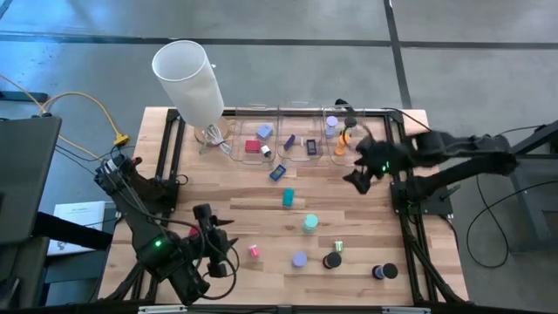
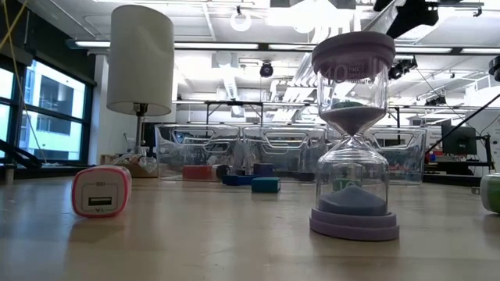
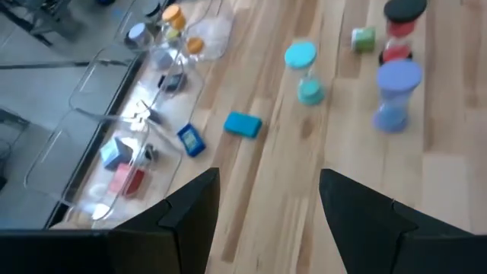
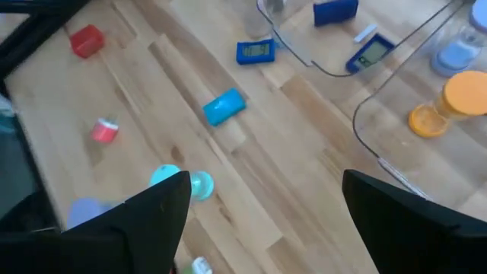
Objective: Pick & Place Office items
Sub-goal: Put the pink white charger adapter into the left transparent bin
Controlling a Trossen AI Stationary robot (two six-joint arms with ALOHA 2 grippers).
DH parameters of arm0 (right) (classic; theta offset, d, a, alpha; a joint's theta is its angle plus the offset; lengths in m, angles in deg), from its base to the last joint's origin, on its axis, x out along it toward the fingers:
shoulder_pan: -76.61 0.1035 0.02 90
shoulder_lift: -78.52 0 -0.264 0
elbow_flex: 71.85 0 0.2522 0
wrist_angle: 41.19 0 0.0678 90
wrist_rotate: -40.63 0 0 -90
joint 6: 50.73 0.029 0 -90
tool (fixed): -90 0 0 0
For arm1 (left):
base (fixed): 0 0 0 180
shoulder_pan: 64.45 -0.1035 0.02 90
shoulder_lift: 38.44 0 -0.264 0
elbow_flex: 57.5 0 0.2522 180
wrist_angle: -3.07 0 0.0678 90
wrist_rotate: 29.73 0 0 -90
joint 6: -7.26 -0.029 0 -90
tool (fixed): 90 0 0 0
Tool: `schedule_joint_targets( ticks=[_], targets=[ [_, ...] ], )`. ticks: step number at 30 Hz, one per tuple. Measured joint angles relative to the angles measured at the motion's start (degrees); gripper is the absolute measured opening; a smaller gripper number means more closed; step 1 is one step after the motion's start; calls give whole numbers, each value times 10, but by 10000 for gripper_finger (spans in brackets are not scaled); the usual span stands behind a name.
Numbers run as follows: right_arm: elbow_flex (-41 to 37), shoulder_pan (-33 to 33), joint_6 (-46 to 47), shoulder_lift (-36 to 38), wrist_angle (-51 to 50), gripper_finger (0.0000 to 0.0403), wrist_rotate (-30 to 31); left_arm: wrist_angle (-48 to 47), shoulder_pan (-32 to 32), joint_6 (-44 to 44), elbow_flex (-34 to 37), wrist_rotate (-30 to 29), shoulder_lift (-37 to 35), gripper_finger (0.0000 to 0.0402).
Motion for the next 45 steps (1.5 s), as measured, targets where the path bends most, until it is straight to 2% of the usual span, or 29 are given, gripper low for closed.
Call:
schedule_joint_targets(
  ticks=[7, 11, 15, 19, 25, 31, 37, 41, 45],
  targets=[
    [-83, 161, 135, -3, 71, 332, 185, -48, -2, 12, 3, 72, 0, 217],
    [-123, 239, 183, -3, 103, 332, 326, -59, -2, 3, 21, 103, 0, 217],
    [-154, 294, 192, -6, 144, 332, 498, -59, -2, -60, 53, 122, 0, 217],
    [-164, 313, 172, -20, 186, 332, 582, -59, -11, -115, 88, 138, 0, 217],
    [-164, 312, 125, -48, 241, 332, 572, -43, -54, -169, 121, 177, 0, 217],
    [-164, 306, 64, -82, 298, 332, 551, -2, -108, -265, 126, 213, -3, 217],
    [-164, 306, -17, -108, 389, 332, 493, 80, -161, -372, 126, 246, -11, 217],
    [-164, 306, -68, -109, 428, 332, 446, 112, -193, -408, 128, 243, -11, 217],
    [-164, 308, -78, -109, 438, 332, 414, 138, -227, -429, 136, 242, -11, 217]
  ],
)
